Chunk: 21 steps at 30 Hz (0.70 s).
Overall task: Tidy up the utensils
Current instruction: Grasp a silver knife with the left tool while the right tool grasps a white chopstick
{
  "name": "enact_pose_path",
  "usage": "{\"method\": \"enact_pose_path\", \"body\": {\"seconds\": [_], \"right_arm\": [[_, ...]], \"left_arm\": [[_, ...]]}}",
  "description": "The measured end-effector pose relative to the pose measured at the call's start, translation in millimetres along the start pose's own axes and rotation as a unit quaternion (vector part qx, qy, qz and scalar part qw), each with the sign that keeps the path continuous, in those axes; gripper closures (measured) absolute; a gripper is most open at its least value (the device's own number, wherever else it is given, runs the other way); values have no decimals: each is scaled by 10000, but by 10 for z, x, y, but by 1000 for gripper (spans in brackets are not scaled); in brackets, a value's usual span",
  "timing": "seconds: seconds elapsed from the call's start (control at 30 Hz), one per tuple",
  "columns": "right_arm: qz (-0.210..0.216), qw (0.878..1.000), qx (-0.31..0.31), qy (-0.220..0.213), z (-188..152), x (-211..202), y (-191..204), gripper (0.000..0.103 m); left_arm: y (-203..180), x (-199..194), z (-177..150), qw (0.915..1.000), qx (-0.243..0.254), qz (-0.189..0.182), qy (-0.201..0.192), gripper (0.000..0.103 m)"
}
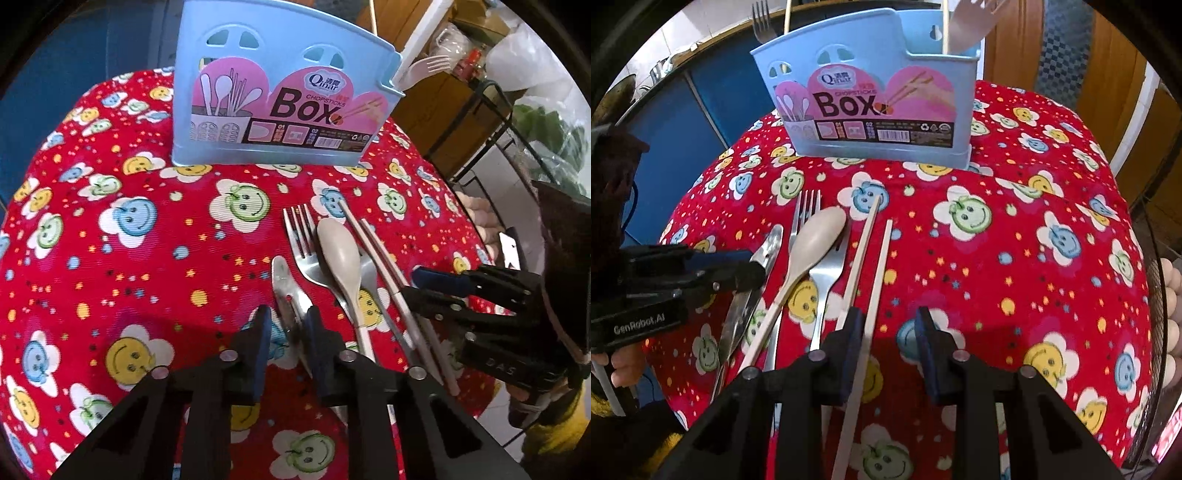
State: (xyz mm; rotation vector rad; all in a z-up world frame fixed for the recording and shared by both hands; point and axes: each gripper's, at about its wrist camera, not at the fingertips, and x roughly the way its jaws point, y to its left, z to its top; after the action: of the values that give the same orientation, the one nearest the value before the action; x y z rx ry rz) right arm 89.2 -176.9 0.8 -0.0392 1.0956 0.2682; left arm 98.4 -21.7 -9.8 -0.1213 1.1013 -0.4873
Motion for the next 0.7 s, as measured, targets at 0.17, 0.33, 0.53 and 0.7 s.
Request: {"method": "enact_pose_path", "body": {"seconds": [0.17,0.33,0.53,0.7], "right_arm": [[183,9996,92,176,155,77,-63,73],[275,9987,57,422,347,181,-96,75],[115,9972,-243,697,506,260,-44,86],[132,9979,-91,628,491,224,-97,95]], "left_arm": [[-40,62,30,9999,33,-116,82,94],[-33,106,68,9997,48,-167,155,95],[-83,126,117,9994,146,-90,296,97],[-21,20,120,9997,-21,-125,220,99]]}}
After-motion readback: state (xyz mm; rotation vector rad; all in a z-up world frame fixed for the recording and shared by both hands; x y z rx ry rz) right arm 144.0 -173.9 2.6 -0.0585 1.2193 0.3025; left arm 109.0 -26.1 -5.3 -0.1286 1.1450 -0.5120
